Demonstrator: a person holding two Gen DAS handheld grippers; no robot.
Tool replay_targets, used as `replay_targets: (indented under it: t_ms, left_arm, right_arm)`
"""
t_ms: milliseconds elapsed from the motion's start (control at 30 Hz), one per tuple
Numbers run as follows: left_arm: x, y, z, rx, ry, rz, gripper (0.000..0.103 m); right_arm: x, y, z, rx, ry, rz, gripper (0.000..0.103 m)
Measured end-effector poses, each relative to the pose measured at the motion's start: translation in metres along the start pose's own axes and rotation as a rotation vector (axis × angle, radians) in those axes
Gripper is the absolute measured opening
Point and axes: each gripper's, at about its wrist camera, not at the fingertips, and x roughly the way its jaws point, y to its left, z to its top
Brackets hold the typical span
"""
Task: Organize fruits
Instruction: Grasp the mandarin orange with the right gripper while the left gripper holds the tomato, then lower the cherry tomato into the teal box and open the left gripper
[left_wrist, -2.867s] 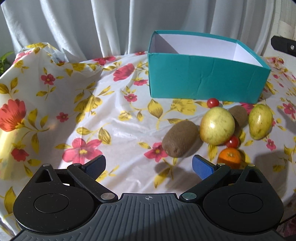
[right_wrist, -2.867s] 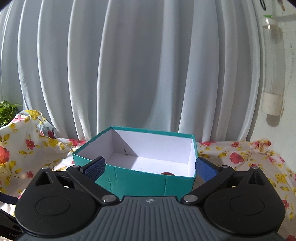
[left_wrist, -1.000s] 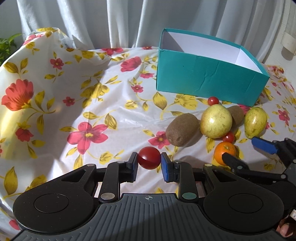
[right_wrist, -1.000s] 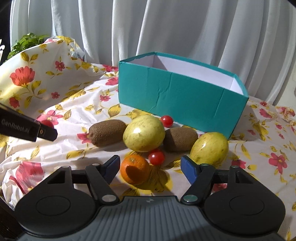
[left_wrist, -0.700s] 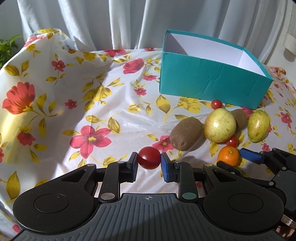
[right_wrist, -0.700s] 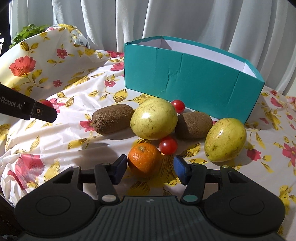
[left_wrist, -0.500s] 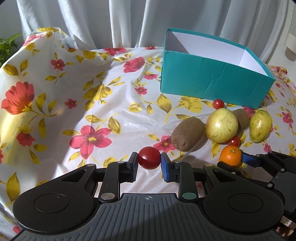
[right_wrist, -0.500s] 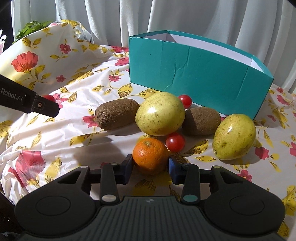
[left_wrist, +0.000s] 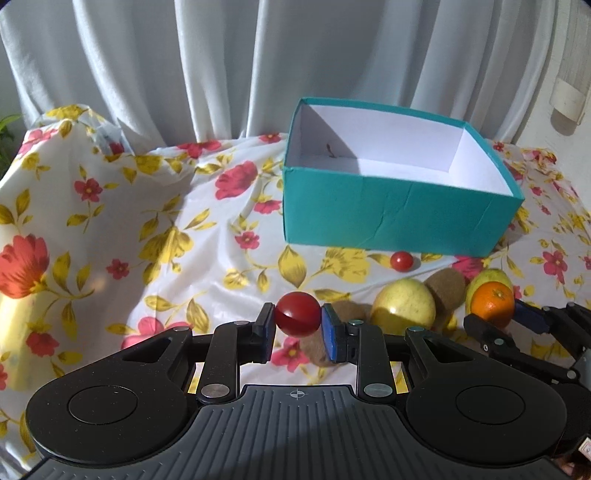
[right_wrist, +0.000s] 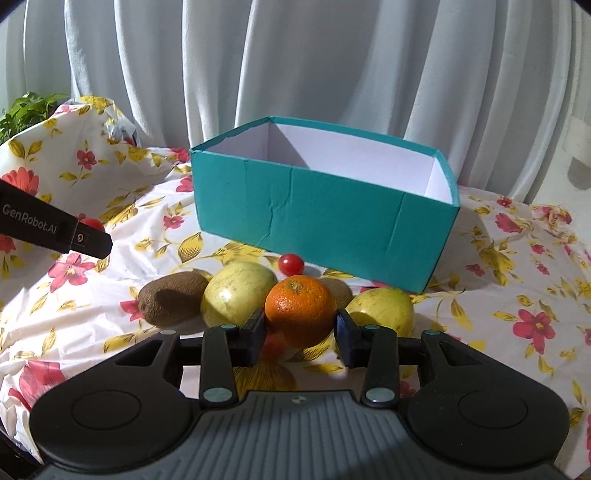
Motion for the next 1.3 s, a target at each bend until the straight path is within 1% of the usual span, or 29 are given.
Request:
replay_targets:
  t_ms: [133, 233, 400, 533, 767, 1000, 1300]
  left_arm:
    - [-0.007, -0.017, 0.032, 0.021, -0.079, 0.011, 0.030]
    - [-0.010, -0.029, 0.051, 0.036, -0.113, 0.014, 0.030]
    - [-0.011, -0.044, 0.074, 0.044, -0.149, 0.019, 0.030]
    - [-0.010, -0.053, 0.085, 0.049, -0.169, 0.014, 0.030]
    - [0.001, -0.067, 0.097, 0.077, -0.181, 0.015, 0.030]
    - [0.018, -0.072, 0.102, 0.088, -0.167, 0.035, 0.030]
    - [0.036, -0.073, 0.109, 0.081, -0.142, 0.032, 0.030]
  right_arm:
    - [-0.008, -0.016, 0.014, 0.032, -0.050, -0.036, 0.039]
    - [-0.013, -0.029, 0.023, 0.063, -0.076, -0.062, 0.039]
    - [-0.022, -0.047, 0.031, 0.096, -0.114, -0.107, 0.039]
    - [-0.026, -0.056, 0.032, 0.117, -0.122, -0.136, 0.039]
    - [-0.028, -0.061, 0.030, 0.135, -0.127, -0.158, 0.039]
    - [-0.028, -0.064, 0.032, 0.151, -0.140, -0.172, 0.039]
    - [-0.027, -0.067, 0.035, 0.160, -0.147, -0.189, 0.039]
